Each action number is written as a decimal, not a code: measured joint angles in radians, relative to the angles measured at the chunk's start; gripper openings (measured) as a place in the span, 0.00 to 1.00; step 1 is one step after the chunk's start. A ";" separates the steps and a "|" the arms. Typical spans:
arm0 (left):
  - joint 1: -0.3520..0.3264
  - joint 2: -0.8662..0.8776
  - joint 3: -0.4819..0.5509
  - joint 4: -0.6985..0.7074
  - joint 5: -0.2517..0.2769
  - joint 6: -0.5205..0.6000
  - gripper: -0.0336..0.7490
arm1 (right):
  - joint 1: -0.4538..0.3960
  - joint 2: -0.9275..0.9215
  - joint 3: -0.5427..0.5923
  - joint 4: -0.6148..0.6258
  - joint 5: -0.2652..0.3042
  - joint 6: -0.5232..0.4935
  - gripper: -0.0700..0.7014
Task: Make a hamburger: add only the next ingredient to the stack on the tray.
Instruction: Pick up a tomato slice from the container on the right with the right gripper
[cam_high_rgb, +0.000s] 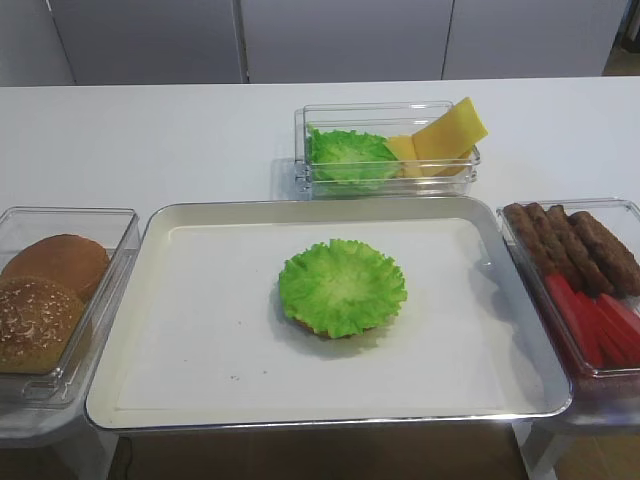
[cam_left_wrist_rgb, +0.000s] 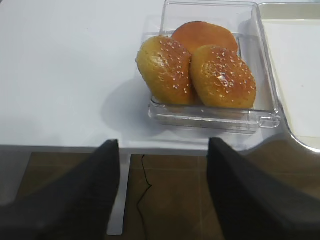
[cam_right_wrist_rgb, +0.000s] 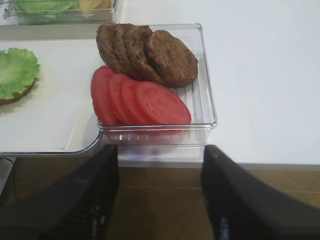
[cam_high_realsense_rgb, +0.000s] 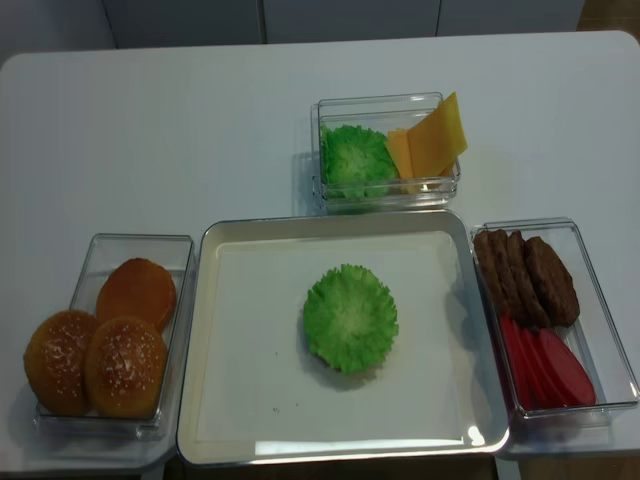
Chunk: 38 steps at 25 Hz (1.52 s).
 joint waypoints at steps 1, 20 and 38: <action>0.000 0.000 0.000 0.000 0.000 0.000 0.57 | 0.000 0.000 0.000 0.000 0.000 0.000 0.61; 0.000 0.000 0.000 0.000 0.000 0.000 0.57 | 0.000 0.000 0.001 0.000 0.000 0.001 0.48; 0.000 0.000 0.000 0.000 0.000 0.000 0.57 | 0.000 0.000 0.001 -0.019 -0.001 0.014 0.50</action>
